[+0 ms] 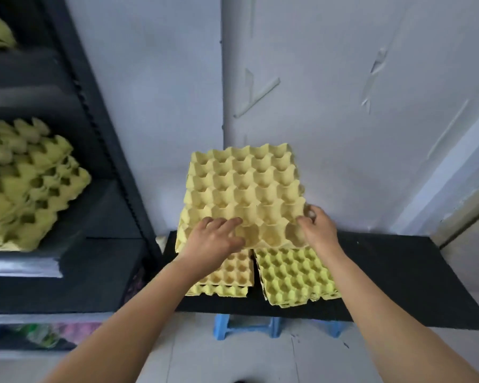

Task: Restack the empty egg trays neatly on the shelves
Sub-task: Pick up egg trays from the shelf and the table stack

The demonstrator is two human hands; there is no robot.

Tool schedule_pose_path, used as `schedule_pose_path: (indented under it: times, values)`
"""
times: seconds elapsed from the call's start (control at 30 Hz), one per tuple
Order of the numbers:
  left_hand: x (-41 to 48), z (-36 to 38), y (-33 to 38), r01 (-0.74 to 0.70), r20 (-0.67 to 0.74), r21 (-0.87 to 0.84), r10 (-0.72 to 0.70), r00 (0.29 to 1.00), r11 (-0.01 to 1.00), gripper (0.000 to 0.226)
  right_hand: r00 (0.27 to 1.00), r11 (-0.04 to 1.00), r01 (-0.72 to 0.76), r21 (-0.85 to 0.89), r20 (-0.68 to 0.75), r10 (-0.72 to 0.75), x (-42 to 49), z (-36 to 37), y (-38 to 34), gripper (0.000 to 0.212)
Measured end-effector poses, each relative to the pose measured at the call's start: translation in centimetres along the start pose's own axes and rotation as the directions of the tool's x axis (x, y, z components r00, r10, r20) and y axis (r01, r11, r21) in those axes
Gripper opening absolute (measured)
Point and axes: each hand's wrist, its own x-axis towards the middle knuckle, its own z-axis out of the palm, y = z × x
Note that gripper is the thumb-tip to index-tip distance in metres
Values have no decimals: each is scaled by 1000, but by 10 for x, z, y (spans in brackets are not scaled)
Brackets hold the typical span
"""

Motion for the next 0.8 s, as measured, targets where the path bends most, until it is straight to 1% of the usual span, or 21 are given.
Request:
schedule_pose_path:
  times: [0.03,0.17,0.27,0.33,0.43,0.5,0.67,0.8]
  values:
    - [-22,-9,-8,26,-11,10,-26,1000,1000,34,999,1000,24,13,21,-25,-12,12,-12,44]
    - [-98,-43,-39,151,-73,44,-148,986,988,34,986,990,137,-29,103,-133,-52,56,-68,47]
    - [-147,-67,-63,226,-183,47,-214,960,973,30,965,969,235,-72,141,-223,-76,88,-107,46]
    - [-178,-81,-79,289,-249,69,-264,932,955,29,955,959,265,-98,167,-247,-92,110,-131,46]
    - [-219,-93,-106,393,-319,84,-349,881,916,23,939,958,284,-32,214,-271,-116,145,-163,42]
    - [-248,-98,-127,451,-344,78,-401,849,889,26,933,962,273,31,235,-272,-133,173,-182,43]
    - [-320,-107,-193,531,-376,85,-466,801,843,39,929,964,241,116,258,-264,-176,253,-232,54]
    - [-364,-116,-253,582,-397,53,-518,758,811,42,941,965,221,138,229,-248,-205,314,-273,56]
